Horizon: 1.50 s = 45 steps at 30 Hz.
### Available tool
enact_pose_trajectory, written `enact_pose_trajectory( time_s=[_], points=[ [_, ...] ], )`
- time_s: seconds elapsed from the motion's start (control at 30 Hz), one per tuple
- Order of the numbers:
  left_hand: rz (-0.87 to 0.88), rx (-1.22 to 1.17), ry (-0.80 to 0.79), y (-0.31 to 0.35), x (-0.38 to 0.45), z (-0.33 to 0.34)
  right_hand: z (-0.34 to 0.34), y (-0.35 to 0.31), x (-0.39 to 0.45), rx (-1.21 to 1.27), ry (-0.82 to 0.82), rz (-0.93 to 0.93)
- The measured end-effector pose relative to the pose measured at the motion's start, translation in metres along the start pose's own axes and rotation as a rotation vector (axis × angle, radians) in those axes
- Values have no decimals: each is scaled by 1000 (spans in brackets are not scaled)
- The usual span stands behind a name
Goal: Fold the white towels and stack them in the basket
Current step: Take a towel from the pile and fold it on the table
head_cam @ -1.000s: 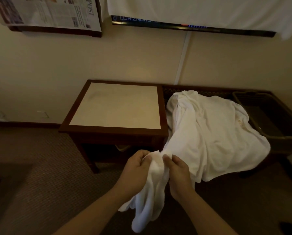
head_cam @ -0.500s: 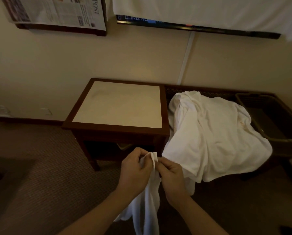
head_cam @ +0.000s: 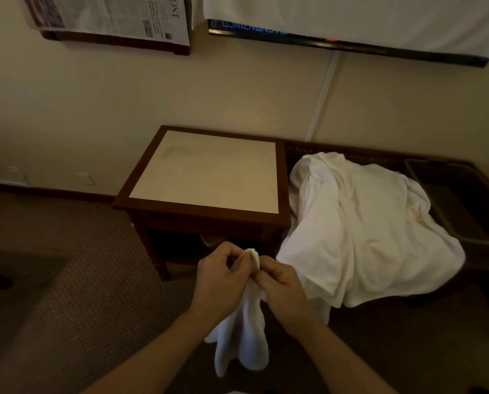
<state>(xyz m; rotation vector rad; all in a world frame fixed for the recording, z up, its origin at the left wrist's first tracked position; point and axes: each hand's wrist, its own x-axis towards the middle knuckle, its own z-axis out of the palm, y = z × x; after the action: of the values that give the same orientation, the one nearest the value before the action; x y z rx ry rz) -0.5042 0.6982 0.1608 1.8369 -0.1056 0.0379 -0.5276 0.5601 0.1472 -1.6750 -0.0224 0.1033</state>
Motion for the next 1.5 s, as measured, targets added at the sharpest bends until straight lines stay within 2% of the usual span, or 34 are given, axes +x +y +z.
enact_pose_trajectory(
  time_s=[0.2, 0.33, 0.53, 0.7, 0.8, 0.93, 1.03, 1.13, 1.23, 1.33, 1.43, 1.5],
  points=[
    [-5, -27, -33, -2, 12, -6, -2, -6, 11, -138, 95, -14],
    [-5, -61, -117, -12, 11, -11, -3, -14, 12, -86, 201, -20],
    [-19, -83, -143, -21, 11, -10, 1, -20, 15, 4, 295, 42],
    [-14, -103, -163, -20, 17, -11, 2, -28, 17, -35, 296, -11],
    [42, -17, -222, -28, 23, -11, -2, -31, 19, -81, 298, -40],
    [107, 30, -368, -52, 32, -12, -13, -44, 25, -222, 197, -81],
    [59, -29, -493, -62, 28, -10, -21, -58, 27, -274, 129, -112],
    [100, -11, -430, -77, 21, -1, -27, -70, 24, -251, 142, -133],
    [197, 36, -240, -96, 16, 4, -27, -76, 17, -279, 174, -174],
    [245, 49, -133, -110, 8, 8, -28, -77, 12, -359, 224, -209],
    [119, -23, -88, -116, 7, 11, -30, -78, 7, -361, 255, -205],
    [26, 22, -194, -124, 9, 11, -30, -81, 4, -314, 263, -208]
  ],
)
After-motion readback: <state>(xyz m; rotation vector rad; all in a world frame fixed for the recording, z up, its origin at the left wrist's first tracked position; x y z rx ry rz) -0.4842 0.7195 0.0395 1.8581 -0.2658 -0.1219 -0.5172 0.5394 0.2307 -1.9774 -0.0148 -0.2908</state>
